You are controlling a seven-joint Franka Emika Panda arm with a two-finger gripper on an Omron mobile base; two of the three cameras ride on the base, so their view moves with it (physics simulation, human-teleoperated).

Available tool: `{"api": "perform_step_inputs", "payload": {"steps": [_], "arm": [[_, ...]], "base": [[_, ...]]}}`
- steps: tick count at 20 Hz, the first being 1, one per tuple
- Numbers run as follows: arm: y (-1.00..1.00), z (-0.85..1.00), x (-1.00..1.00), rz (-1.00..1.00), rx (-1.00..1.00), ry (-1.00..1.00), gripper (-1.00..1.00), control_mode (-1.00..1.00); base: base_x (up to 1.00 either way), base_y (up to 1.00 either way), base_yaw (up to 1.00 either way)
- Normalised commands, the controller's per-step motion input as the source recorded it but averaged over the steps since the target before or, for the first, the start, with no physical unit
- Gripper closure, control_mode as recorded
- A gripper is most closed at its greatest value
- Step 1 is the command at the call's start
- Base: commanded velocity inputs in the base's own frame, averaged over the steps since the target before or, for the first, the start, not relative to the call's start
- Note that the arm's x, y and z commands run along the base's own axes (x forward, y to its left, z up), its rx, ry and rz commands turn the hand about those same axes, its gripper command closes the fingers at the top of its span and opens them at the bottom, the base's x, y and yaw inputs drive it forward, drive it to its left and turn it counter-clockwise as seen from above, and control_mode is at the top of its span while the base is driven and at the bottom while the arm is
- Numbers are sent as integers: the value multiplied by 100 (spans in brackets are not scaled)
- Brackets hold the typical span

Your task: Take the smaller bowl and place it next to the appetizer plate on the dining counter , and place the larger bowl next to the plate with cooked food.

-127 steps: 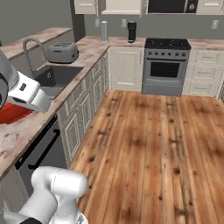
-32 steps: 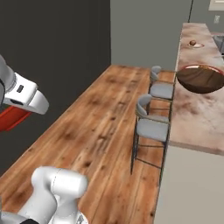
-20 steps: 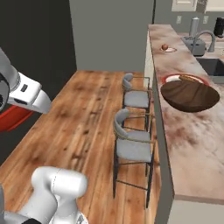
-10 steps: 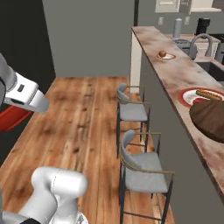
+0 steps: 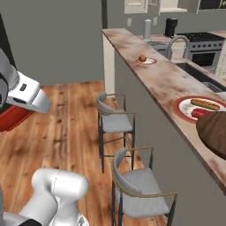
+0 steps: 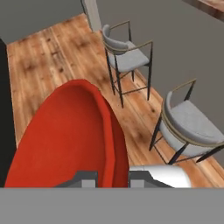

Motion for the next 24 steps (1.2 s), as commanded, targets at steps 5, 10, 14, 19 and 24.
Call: {"api": "perform_step_inputs", "payload": {"steps": [5,10,14,19,24], "arm": [[0,0,0,0,0,0,100,100],[0,0,0,0,0,0,100,100],[0,0,0,0,0,0,100,100],[0,0,0,0,0,0,100,100],[0,0,0,0,0,0,100,100]], "base": [[70,36,-34],[76,61,-35],[86,92,-36],[84,100,-37],[75,100,-41]]}}
